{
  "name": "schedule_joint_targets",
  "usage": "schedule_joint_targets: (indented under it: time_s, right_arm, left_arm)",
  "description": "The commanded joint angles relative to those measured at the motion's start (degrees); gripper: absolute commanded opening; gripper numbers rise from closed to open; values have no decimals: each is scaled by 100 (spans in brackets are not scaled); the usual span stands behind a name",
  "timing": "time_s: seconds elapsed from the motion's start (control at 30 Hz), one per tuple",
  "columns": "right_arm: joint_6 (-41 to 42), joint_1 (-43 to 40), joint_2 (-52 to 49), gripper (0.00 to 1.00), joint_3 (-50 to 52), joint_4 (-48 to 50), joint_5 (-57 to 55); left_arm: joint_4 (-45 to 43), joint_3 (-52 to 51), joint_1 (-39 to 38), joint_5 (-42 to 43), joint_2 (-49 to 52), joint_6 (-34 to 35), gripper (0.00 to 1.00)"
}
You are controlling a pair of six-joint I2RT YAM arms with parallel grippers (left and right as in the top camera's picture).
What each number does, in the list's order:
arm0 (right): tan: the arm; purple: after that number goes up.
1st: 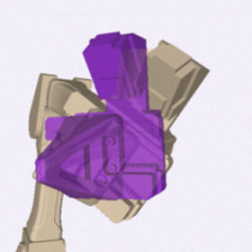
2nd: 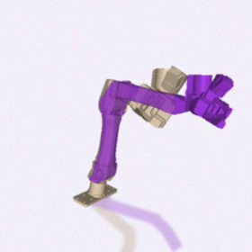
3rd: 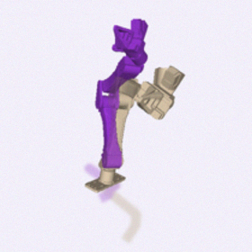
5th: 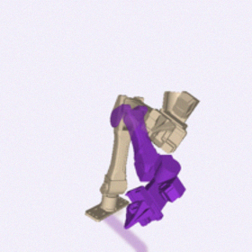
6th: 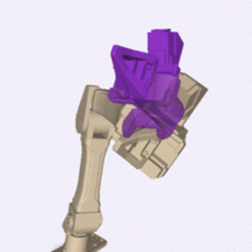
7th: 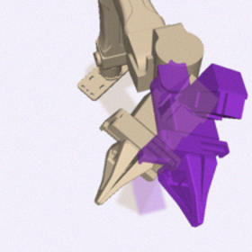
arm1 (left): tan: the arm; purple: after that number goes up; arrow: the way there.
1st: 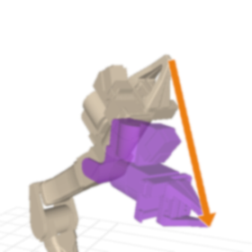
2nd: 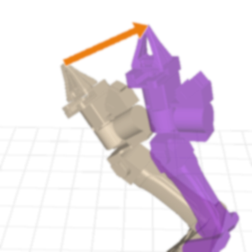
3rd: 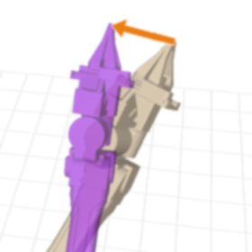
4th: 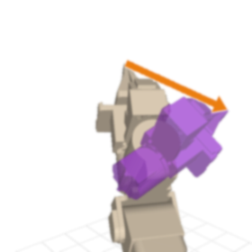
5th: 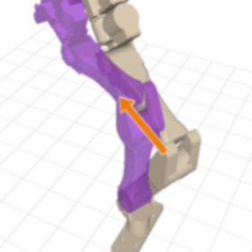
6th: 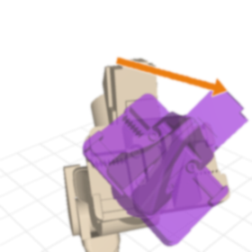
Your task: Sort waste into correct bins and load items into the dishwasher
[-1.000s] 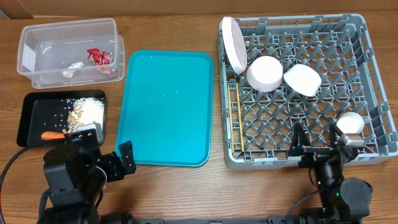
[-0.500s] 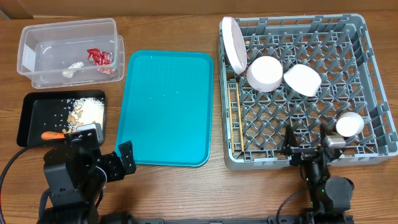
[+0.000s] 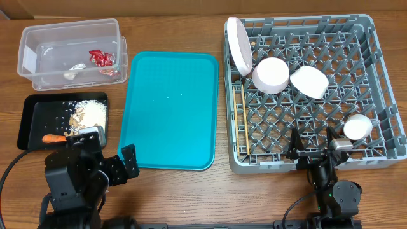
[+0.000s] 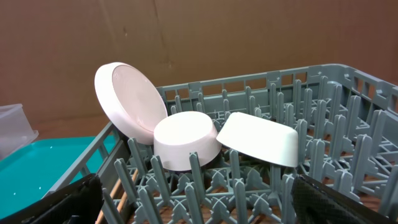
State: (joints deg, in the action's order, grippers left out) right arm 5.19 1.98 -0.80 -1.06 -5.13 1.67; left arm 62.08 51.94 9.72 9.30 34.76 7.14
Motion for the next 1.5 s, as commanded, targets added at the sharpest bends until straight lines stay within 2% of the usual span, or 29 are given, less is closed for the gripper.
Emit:
schedule_joint_targets:
  time_s: [0.0, 0.73, 0.9, 1.0, 1.23, 1.47]
  right_arm:
    - [-9, 26, 63, 100, 59, 44, 33]
    - [-9, 26, 63, 100, 59, 44, 33]
    - [-9, 26, 63, 100, 59, 44, 33]
    - [-9, 26, 63, 100, 59, 44, 33]
    - [-7, 26, 63, 100, 59, 44, 33]
    - [-9, 26, 63, 100, 59, 44, 33]
  left_arm:
    - [-17, -24, -11, 79, -28, 59, 100]
    - [-9, -26, -11, 79, -48, 59, 100]
    - [72, -190, -15, 11, -343, 52, 100]
    - [-391, -715, -55, -87, -822, 57, 100]
    - [-2529, -2745, -378, -68, -2411, 59, 100]
    - [-4144, -4109, -612, -146, -3442, 59, 100]
